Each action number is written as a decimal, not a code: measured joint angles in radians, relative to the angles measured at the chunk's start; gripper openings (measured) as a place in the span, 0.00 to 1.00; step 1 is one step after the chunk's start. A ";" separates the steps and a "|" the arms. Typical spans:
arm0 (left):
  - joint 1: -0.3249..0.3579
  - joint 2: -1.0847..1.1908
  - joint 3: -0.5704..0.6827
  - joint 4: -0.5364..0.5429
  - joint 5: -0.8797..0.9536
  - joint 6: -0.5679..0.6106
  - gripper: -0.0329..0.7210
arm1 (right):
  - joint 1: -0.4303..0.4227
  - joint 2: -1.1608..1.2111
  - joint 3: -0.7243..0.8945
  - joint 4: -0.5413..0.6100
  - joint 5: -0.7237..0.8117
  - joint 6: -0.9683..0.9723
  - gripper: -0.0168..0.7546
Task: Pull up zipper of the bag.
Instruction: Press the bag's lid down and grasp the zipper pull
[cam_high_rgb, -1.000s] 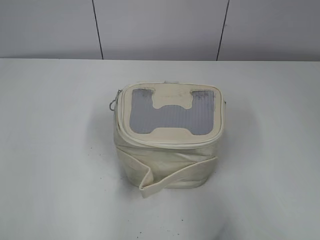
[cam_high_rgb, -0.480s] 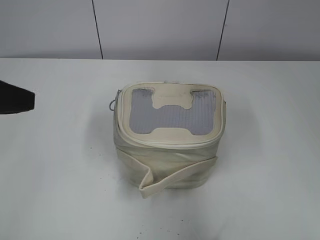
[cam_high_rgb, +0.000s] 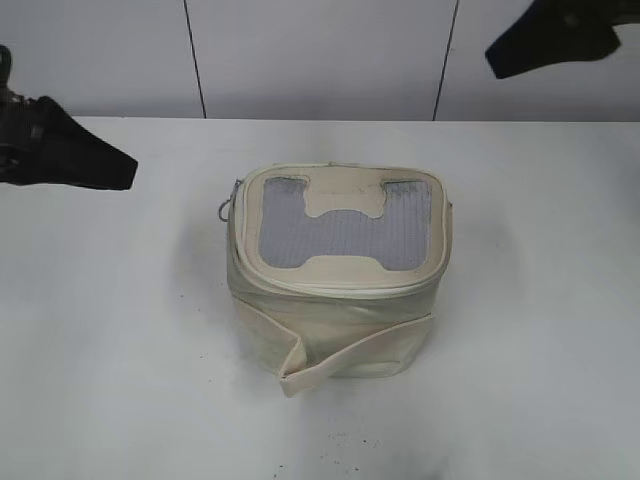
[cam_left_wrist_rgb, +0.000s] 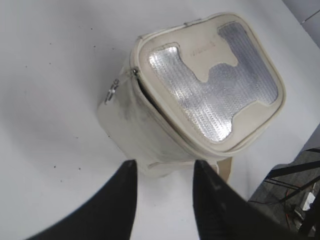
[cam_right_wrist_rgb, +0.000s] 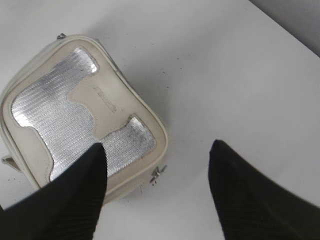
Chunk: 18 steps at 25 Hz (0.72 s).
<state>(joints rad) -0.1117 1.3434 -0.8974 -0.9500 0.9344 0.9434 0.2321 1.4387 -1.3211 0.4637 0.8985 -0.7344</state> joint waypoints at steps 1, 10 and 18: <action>0.000 0.020 -0.010 -0.001 0.001 0.015 0.47 | 0.000 0.033 -0.035 0.024 0.016 -0.029 0.67; 0.000 0.136 -0.040 -0.002 -0.062 0.045 0.53 | 0.108 0.331 -0.271 0.088 0.101 -0.151 0.67; 0.000 0.184 -0.045 -0.002 -0.089 0.051 0.53 | 0.237 0.542 -0.450 0.088 0.161 -0.156 0.67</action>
<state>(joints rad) -0.1117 1.5278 -0.9428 -0.9523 0.8450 0.9949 0.4695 1.9804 -1.7712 0.5515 1.0592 -0.8908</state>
